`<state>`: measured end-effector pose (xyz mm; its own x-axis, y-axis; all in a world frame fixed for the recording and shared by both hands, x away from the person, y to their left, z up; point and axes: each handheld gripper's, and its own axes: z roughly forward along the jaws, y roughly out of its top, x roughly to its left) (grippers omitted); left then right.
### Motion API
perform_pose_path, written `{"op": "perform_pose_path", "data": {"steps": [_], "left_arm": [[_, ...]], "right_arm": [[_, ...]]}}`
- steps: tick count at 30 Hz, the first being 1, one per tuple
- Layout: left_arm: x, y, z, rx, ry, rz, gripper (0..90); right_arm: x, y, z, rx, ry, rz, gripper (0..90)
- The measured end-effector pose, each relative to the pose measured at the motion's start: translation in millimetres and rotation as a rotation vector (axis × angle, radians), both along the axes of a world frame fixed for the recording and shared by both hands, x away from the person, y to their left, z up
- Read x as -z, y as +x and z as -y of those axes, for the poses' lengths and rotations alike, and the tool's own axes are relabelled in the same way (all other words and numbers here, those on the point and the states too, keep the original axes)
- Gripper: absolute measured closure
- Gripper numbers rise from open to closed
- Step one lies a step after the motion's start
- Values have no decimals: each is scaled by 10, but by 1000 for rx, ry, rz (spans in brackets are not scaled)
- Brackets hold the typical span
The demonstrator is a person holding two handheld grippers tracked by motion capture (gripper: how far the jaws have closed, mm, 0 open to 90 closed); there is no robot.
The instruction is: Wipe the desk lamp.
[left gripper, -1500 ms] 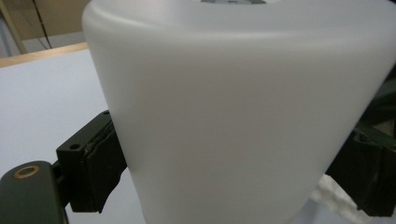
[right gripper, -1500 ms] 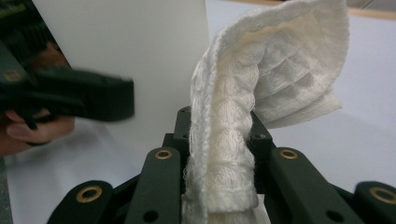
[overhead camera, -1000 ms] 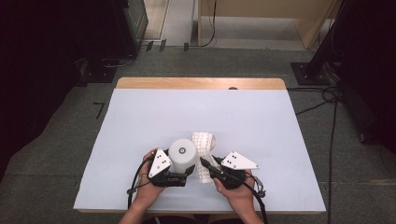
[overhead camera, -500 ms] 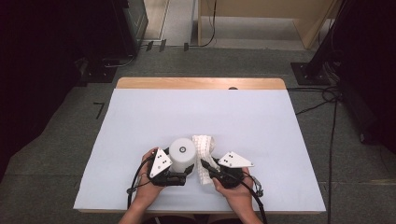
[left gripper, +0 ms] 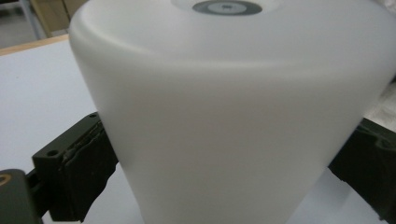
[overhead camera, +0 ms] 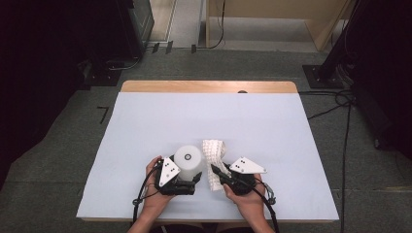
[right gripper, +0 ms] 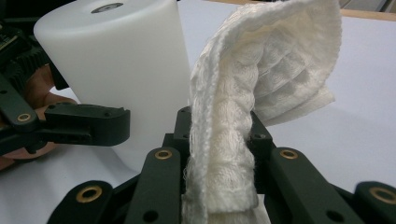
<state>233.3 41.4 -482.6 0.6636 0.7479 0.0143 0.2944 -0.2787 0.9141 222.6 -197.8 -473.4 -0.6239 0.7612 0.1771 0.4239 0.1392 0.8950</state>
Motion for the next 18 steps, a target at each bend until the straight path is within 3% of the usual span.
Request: {"op": "perform_pose_path", "data": {"steps": [4, 5, 13, 18], "left_arm": [[10, -16, 77, -57, 33, -3, 0], [20, -14, 79, -82, 28, -10, 45], [-15, 17, 23, -57, 15, -36, 83], [-81, 15, -35, -32, -37, -26, 83]], "right_arm": [[2, 1, -4, -2, -1, 2, 734], [5, -4, -15, -4, -3, -2, 734], [44, -5, -57, -18, -16, -19, 733], [80, -4, -88, -22, -31, -31, 733]]}}
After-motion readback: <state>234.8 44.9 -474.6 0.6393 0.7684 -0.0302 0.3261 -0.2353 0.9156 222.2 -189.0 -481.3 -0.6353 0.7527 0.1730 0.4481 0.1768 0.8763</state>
